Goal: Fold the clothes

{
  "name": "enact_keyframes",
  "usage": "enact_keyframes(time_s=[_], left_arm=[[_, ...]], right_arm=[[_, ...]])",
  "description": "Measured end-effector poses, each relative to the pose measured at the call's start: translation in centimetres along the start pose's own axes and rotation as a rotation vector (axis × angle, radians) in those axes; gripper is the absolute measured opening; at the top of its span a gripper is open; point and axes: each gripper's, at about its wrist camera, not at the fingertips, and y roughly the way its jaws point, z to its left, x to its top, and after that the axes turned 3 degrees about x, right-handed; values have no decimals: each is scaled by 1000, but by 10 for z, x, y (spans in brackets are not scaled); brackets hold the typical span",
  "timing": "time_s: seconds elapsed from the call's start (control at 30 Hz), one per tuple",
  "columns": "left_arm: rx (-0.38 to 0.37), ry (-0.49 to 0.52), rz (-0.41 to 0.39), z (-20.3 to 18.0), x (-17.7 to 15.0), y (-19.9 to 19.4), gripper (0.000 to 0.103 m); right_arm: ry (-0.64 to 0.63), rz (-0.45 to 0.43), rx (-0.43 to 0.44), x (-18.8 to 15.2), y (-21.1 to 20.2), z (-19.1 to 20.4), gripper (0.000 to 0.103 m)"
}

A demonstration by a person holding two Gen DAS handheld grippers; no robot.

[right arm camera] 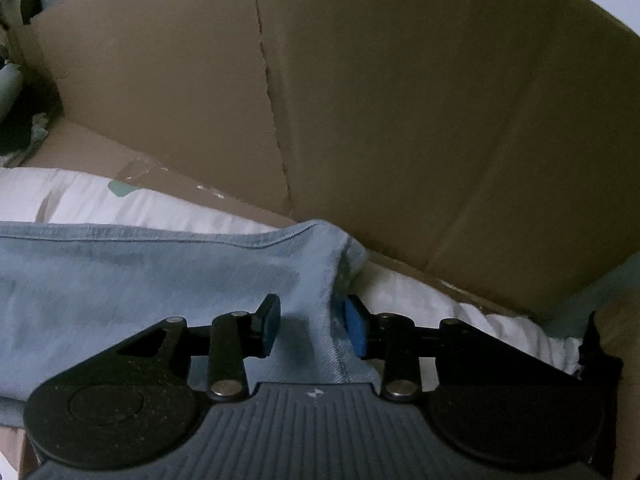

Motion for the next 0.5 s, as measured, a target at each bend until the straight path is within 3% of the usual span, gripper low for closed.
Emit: enact_keyframes(time_s=[0.33,0.5], left_arm=[[33,43,-18,-15,-5,12,36],[78,50,-42,-20,-4,11,17]], right_arm=[[88,-3,35,-15,2,3,43],[100,-2,44,-18,3,1,43]])
